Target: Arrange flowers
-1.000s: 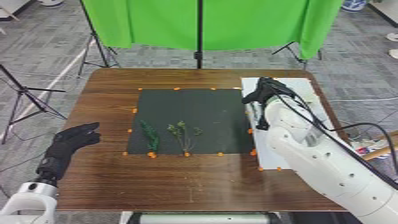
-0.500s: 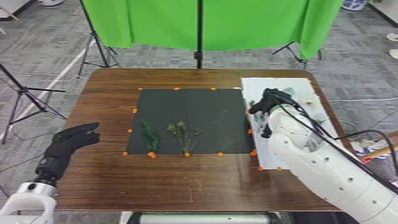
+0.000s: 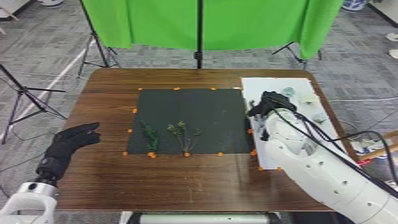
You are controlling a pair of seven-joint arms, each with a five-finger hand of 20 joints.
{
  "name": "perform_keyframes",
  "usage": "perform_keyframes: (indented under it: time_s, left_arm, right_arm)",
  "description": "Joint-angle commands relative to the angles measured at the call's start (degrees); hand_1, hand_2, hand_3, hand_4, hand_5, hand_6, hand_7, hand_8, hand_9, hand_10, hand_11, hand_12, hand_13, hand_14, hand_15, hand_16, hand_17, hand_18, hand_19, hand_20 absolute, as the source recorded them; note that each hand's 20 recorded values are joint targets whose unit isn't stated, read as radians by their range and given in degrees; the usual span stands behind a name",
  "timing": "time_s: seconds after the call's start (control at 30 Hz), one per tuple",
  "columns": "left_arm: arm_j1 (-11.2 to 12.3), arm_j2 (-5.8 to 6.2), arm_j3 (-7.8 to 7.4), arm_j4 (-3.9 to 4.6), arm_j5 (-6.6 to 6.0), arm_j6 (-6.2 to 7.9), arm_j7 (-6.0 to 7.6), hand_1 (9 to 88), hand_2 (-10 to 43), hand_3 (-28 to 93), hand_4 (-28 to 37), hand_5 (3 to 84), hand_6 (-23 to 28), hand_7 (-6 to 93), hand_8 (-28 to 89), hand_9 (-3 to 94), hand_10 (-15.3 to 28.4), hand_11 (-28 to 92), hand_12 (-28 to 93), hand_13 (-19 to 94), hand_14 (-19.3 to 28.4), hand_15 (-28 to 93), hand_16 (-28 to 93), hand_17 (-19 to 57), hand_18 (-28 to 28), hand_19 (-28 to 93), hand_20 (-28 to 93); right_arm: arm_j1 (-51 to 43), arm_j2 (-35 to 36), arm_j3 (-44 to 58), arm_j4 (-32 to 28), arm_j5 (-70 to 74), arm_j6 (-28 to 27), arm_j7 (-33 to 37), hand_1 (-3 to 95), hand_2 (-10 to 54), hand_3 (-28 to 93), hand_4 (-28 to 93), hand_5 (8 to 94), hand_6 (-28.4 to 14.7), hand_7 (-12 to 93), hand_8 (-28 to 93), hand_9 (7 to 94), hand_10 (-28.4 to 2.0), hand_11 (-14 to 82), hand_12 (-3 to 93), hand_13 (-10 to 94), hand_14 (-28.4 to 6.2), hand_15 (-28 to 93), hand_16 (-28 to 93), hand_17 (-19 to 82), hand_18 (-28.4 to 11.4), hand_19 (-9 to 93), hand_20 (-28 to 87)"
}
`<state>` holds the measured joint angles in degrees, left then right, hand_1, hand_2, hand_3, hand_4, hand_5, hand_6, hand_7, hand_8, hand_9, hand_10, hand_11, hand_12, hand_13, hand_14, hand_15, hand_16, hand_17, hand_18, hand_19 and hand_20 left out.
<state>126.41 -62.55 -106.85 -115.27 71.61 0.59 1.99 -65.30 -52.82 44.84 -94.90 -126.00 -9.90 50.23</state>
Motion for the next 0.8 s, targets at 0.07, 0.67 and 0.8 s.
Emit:
perform_keyframes:
  time_s: [0.07,0.67,0.8]
  left_arm:
    - [0.24,-0.44,0.24,0.19,0.29,-0.54,-0.83,31.9,5.1,64,-17.5,46.8,5.4,13.7,-6,47.4,14.8,24,14,37,19.2,29,1,4.7,16.2,29,29]
    - [0.41,-0.75,0.24,0.11,0.35,-0.55,-1.19,31.9,5.5,64,-17.8,46.9,5.4,13.7,-6,47.5,14.8,25,14,37,19.4,29,1,4.6,16.1,29,29]
    - [0.57,-0.8,0.15,0.04,0.29,-0.42,-1.15,31.8,5.5,64,-17.8,46.8,5.4,13.7,-6,47.5,14.7,25,14,37,19.3,29,1,4.6,16.1,29,29]
  right_arm:
    - [-1.51,-0.85,-4.23,1.89,-2.48,0.46,-1.39,31.3,-9.5,57,-12,81.0,-6.5,18,-6,87.2,-14.2,38.5,33.0,93,-0.8,67,42,61,-19.6,93,61]
    - [-2.38,-1.65,-5.01,2.62,-0.98,5.82,-2.69,56.0,-9.5,53,-3,86.2,-3.8,26,21,91.3,-11.7,45.6,34.5,94,0.3,73,33,66,-18.3,93,61]
    - [-2.85,-1.26,-3.29,1.36,-0.76,9.19,-3.26,55.4,-9.5,56,-1,86.2,-4.0,27,22,91.4,-11.5,46.8,34.6,94,0.2,74,32,66,-18.5,93,61]
